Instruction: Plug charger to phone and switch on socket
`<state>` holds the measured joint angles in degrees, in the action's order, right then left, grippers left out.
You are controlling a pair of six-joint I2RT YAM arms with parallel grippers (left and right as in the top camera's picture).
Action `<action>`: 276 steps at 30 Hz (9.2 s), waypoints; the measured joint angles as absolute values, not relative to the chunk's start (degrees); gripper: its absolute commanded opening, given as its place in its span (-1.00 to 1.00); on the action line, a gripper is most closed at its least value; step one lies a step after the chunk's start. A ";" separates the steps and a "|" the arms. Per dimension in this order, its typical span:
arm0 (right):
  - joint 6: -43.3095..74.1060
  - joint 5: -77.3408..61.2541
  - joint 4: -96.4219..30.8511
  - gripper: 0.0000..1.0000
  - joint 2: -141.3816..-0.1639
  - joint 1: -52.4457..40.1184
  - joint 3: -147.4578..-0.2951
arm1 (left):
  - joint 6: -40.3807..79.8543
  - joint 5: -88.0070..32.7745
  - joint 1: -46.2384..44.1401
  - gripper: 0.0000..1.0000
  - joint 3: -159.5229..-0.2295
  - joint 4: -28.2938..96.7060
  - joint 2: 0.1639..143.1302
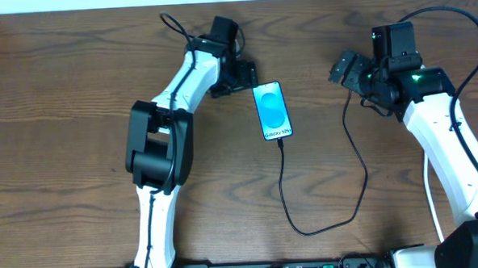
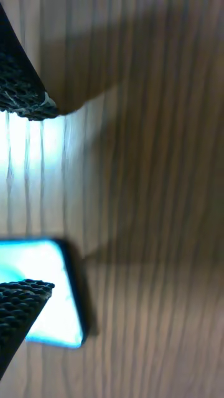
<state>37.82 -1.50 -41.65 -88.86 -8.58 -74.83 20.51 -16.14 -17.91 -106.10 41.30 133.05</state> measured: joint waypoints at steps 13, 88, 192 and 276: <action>37.65 0.12 -42.09 0.99 -88.86 -8.58 -74.83 | 11.94 -13.08 -7.97 0.70 -105.38 52.10 106.02; -19.16 -35.48 -56.36 0.99 -121.45 32.01 -100.55 | 10.61 -12.93 -5.67 0.97 -105.41 58.13 86.52; -3.53 -38.06 -52.07 0.98 -125.86 27.88 -97.45 | 10.48 -12.93 -5.67 0.96 -105.41 58.13 86.52; -3.05 -31.05 -63.00 0.98 -95.46 27.70 -98.96 | 10.48 -7.11 -6.28 0.96 -99.96 57.32 84.49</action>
